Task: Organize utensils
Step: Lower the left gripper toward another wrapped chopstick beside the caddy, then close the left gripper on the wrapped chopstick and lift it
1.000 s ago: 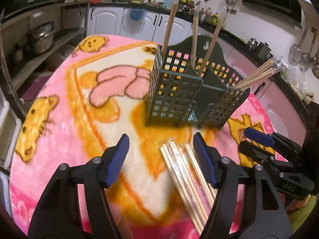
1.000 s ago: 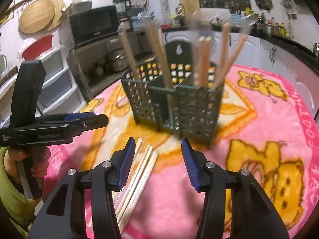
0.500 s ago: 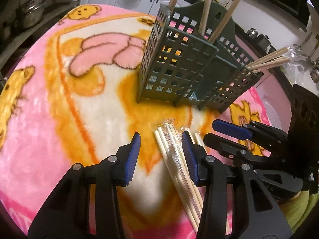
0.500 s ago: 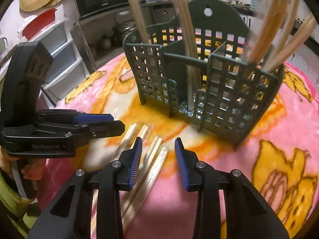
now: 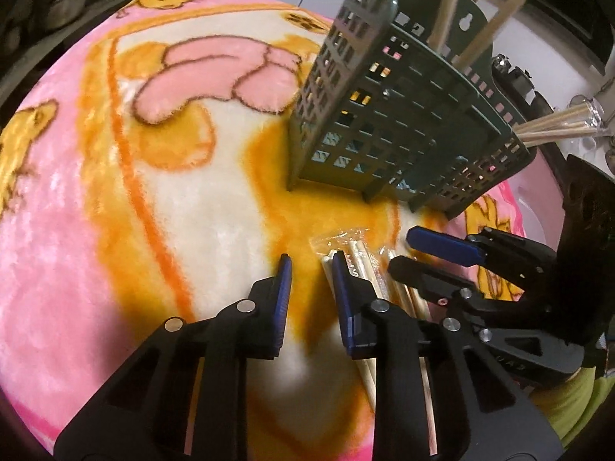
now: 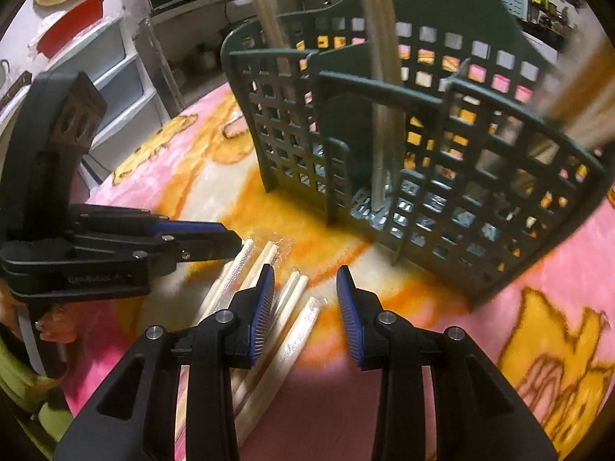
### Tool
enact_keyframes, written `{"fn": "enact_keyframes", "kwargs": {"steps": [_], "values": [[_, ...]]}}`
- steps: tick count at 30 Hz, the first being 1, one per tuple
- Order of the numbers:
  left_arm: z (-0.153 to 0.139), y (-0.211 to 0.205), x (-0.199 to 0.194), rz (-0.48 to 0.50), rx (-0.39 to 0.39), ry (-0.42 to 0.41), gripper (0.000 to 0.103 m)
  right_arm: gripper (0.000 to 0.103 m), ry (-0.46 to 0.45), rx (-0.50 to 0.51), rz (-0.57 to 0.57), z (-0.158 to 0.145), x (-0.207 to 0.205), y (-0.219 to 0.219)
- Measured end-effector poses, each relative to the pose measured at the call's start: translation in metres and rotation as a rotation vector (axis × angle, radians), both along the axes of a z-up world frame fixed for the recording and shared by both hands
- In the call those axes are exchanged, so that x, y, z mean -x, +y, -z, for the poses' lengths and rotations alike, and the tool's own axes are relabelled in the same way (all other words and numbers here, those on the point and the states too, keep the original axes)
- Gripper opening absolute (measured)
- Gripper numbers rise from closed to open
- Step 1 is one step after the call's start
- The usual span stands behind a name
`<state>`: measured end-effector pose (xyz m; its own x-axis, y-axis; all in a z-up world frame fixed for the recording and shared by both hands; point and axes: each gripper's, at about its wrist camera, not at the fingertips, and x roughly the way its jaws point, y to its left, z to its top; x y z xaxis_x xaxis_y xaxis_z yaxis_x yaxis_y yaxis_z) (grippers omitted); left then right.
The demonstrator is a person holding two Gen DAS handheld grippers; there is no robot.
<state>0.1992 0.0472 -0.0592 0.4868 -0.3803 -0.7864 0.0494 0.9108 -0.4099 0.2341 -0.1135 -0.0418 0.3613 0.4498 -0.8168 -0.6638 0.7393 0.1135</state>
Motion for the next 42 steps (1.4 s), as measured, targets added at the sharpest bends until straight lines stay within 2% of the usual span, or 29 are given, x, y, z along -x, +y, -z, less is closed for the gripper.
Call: {"fn": "enact_keyframes", "kwargs": {"steps": [6, 10, 16, 18, 20, 23, 26, 33, 36, 42], "values": [[-0.001, 0.005, 0.0, 0.002, 0.024, 0.006, 0.018, 0.024, 0.003, 0.037, -0.002, 0.007, -0.002, 0.004], [-0.004, 0.004, 0.0, 0.015, 0.047, 0.008, 0.03, 0.02, 0.001, 0.029, 0.003, 0.007, -0.001, 0.002], [-0.002, -0.01, -0.007, 0.037, -0.01, -0.002, 0.031, 0.016, 0.006, -0.022, 0.01, 0.0, -0.002, -0.006], [-0.001, -0.017, -0.009, 0.043, -0.042, -0.009, 0.029, 0.015, 0.007, -0.041, 0.013, -0.004, -0.002, -0.01], [-0.001, -0.018, -0.011, 0.042, -0.067, -0.016, 0.019, 0.015, 0.005, -0.065, 0.016, -0.008, -0.001, -0.014], [0.001, -0.015, -0.014, 0.027, -0.059, -0.008, 0.011, 0.015, -0.004, -0.095, 0.019, -0.015, -0.001, -0.02], [0.0, -0.01, -0.012, 0.022, -0.046, -0.009, 0.01, 0.014, -0.004, -0.121, 0.012, -0.022, -0.001, -0.027], [-0.017, -0.002, -0.001, 0.015, -0.024, -0.059, 0.01, 0.014, 0.002, -0.092, 0.001, -0.022, -0.004, -0.031], [-0.026, -0.002, 0.002, 0.015, -0.016, -0.083, 0.009, 0.014, 0.03, -0.143, 0.006, -0.027, -0.005, -0.034], [-0.048, -0.007, 0.009, 0.022, -0.007, -0.143, 0.009, 0.013, -0.03, -0.197, 0.029, -0.052, 0.0, -0.05]]}}
